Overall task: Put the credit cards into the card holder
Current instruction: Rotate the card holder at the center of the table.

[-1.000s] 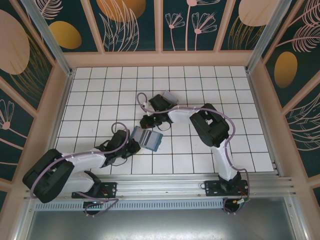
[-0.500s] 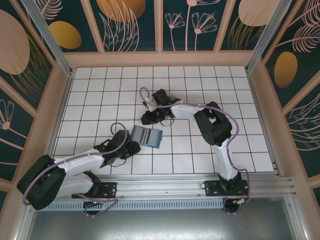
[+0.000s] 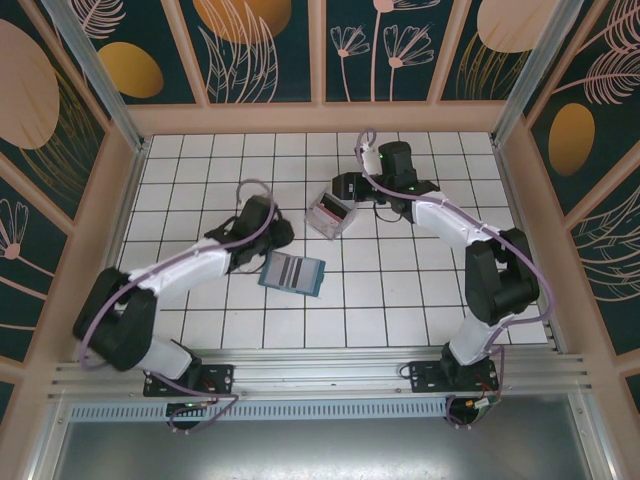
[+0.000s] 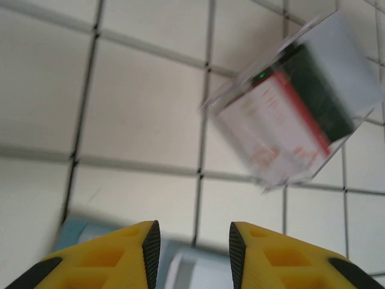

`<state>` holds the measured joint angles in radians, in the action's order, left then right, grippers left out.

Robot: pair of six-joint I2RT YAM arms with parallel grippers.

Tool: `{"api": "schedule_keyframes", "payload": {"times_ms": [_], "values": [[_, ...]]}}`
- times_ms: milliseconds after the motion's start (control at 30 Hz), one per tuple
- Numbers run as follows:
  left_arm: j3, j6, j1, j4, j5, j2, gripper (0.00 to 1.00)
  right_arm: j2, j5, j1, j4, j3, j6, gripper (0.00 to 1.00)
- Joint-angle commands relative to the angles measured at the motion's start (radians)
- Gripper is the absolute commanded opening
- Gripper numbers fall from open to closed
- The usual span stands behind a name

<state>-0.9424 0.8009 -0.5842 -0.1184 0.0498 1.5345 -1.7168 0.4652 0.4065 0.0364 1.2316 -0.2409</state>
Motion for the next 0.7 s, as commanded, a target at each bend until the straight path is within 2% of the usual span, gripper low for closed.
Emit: {"api": "schedule_keyframes", "payload": {"times_ms": [0, 100, 200, 433, 667], "values": [[-0.173, -0.100, 0.014, 0.050, -0.072, 0.134, 0.40, -0.046, -0.087, -0.016, 0.021, -0.010, 0.045, 0.57], [-0.275, -0.108, 0.032, 0.068, -0.146, 0.258, 0.40, -0.084, -0.115, -0.027, 0.024, 0.004, 0.071, 0.58], [-0.332, -0.110, 0.050, 0.079, -0.169, 0.339, 0.39, -0.133, -0.124, -0.032, 0.035, 0.039, 0.087, 0.59], [-0.344, -0.095, 0.086, 0.118, -0.201, 0.419, 0.39, -0.229, -0.140, -0.031, 0.061, 0.117, 0.110, 0.59], [-0.357, -0.095, 0.099, 0.147, -0.226, 0.481, 0.38, -0.256, -0.162, -0.032, 0.076, 0.140, 0.122, 0.59]]}}
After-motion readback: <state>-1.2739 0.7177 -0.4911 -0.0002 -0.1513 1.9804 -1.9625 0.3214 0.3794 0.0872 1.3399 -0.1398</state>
